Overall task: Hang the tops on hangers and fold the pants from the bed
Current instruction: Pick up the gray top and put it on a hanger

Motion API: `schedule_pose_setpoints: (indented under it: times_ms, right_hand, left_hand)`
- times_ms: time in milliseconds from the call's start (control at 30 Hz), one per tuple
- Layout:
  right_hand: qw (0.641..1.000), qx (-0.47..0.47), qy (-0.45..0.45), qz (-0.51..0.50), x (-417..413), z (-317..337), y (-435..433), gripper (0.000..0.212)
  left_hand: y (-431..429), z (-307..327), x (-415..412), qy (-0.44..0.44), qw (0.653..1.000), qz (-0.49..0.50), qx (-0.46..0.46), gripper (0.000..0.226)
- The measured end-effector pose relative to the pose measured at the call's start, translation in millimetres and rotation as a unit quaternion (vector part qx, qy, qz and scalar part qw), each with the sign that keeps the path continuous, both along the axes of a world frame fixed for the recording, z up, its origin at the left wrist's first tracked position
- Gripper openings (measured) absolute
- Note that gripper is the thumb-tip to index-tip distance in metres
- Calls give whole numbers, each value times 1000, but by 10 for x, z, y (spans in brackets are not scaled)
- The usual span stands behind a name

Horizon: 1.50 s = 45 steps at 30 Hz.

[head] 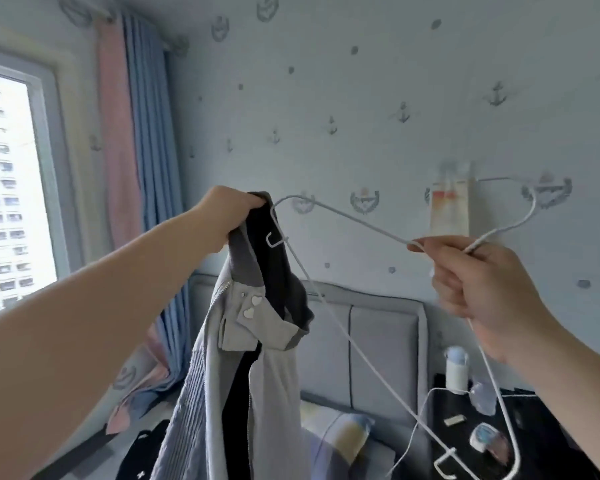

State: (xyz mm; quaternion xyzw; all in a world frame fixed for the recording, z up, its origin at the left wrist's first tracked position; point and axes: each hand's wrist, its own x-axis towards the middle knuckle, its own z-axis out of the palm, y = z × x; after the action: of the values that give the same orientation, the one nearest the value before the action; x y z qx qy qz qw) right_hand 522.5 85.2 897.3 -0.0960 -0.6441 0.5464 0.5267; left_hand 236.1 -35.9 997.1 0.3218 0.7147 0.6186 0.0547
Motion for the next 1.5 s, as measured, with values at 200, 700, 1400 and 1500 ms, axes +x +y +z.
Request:
schedule_pose_setpoints:
  times_ms: [200, 700, 1400, 1500]
  right_hand:
    - [999, -20, -34, 34, -806, -757, -176, 20]
    - [976, -79, -178, 96, -1824, -2669, -750, 19]
    - [942, -28, -313, 113, -1732, -3462, -744, 31]
    - [928, -44, -338, 149, -1990, -3502, -808, 38]
  left_hand:
    - [-392, -859, -804, 14, 998, 2, -61, 18]
    - [-870, -2900, -1504, 120, 955, 111, -249, 26]
    - [-584, -3743, -829, 72, 976, -66, -197, 10]
    - [-541, -3722, -700, 29, 974, -119, -188, 14]
